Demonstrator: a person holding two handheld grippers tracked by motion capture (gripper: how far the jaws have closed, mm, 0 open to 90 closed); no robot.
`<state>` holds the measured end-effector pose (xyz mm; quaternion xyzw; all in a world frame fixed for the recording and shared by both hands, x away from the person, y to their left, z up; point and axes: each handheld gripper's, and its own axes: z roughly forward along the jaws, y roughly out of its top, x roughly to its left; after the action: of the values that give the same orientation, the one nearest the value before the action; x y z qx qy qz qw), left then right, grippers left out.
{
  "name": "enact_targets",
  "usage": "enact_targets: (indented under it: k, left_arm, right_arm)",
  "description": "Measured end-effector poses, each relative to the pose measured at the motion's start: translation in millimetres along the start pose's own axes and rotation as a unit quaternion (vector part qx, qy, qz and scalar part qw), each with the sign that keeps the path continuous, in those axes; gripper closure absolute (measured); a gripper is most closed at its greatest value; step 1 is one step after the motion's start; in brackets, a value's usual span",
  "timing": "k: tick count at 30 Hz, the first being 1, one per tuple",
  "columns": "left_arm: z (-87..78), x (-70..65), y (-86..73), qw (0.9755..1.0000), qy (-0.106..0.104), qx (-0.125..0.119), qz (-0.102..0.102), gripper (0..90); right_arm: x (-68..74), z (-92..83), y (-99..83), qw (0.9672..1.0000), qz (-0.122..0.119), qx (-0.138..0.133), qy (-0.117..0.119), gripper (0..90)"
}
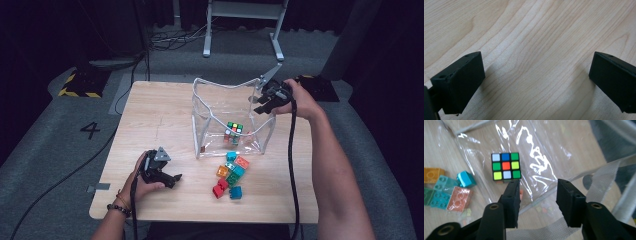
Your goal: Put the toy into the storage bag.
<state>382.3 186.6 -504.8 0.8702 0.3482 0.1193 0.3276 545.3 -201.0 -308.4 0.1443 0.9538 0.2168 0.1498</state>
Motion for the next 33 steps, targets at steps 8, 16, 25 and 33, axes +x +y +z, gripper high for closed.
enact_targets:
  k: [8,16,25,33]
  left_arm:
    - [0.0,0.0,0.0,1.0,0.0,0.0,0.0,0.4]
    - [0.1,-0.1,0.0,1.0,0.0,-0.001,-0.001,0.4]
    - [-0.1,0.1,0.0,1.0,0.0,0.001,0.001,0.4]
    - [-0.2,0.1,0.0,1.0,0.0,0.001,0.001,0.4]
  right_arm:
    - [10.1,-19.5,-20.0,0.9938,0.034,-0.095,-0.047,50.7]
    - [25.7,-43.4,-36.6,0.9758,0.066,-0.191,-0.082,45.2]
    - [43.0,-66.8,-59.0,0.9578,0.102,-0.249,-0.1,31.9]
    - [68.6,-67.2,-94.9,0.9457,0.127,-0.28,-0.105,27.7]
